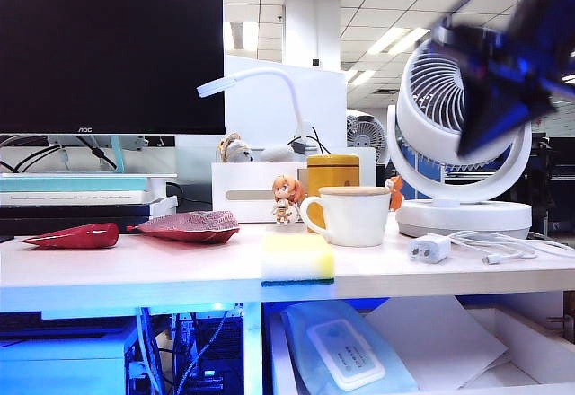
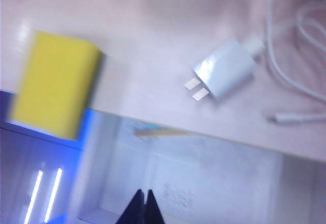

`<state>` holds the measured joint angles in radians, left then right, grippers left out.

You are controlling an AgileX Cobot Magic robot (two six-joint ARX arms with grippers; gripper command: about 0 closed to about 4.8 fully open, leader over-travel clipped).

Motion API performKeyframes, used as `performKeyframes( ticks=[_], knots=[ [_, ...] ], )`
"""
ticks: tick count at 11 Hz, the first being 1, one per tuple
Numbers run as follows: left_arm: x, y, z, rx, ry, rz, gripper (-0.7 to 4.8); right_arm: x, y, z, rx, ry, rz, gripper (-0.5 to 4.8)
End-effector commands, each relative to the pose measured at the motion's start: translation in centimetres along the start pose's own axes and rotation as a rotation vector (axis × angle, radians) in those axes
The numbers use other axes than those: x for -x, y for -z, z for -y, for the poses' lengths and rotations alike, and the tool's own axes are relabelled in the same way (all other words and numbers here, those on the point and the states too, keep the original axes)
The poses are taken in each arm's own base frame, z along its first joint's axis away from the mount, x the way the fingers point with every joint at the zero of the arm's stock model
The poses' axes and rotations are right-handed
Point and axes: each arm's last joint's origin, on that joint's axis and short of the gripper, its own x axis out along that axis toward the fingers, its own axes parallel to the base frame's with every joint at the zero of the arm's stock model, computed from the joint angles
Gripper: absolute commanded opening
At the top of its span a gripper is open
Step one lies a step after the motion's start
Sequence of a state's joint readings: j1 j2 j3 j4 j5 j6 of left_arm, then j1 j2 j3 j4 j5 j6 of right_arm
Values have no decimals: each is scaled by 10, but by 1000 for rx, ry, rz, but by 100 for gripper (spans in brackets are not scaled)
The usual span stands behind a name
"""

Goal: Open the drawer, place the cleaning sponge inside, then close the drawer.

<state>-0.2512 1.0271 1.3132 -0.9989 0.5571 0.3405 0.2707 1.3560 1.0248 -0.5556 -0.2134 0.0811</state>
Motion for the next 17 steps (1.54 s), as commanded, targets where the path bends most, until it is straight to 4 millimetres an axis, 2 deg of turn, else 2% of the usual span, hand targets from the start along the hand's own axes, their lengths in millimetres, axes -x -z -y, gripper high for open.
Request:
performKeyframes(
  ticks=[1, 2, 3, 5, 6, 8, 9, 10, 12, 14, 16, 17],
  knots=[
    [2, -5, 0, -25, -9, 39, -6, 49, -2, -14, 49, -100, 164, -8],
    [2, -6, 0, -32, -13, 50, -6, 79, 4, -20, 69, -106, 240, -8],
    [2, -6, 0, -34, -14, 53, -6, 88, 6, -22, 66, -111, 263, -8],
    [2, -6, -1, -35, -15, 55, -6, 97, 9, -27, 35, -254, 266, -8],
    [2, -6, -1, -36, -15, 56, -6, 93, 8, -35, -24, -399, 224, 202],
    [2, -6, -1, -36, -15, 56, -6, 85, 6, -43, -28, -401, 204, 429],
    [2, -6, -1, -36, -15, 56, -6, 80, 5, -47, -37, -414, 189, 479],
    [2, -6, 0, -35, -14, 55, -6, 48, -1, -59, -166, -458, 89, 479],
    [2, -6, 0, -35, -14, 55, -6, 9, -12, -57, -192, -429, 85, 479],
    [2, -6, 0, -35, -14, 54, -6, -15, -17, -55, -196, -408, 93, 479],
    [8, -7, 3, -45, -16, 71, -6, -72, -12, -47, -221, -362, 20, 479],
    [18, -9, 9, -68, -29, 105, -6, -104, -8, -43, -227, -347, 6, 479]
  ],
)
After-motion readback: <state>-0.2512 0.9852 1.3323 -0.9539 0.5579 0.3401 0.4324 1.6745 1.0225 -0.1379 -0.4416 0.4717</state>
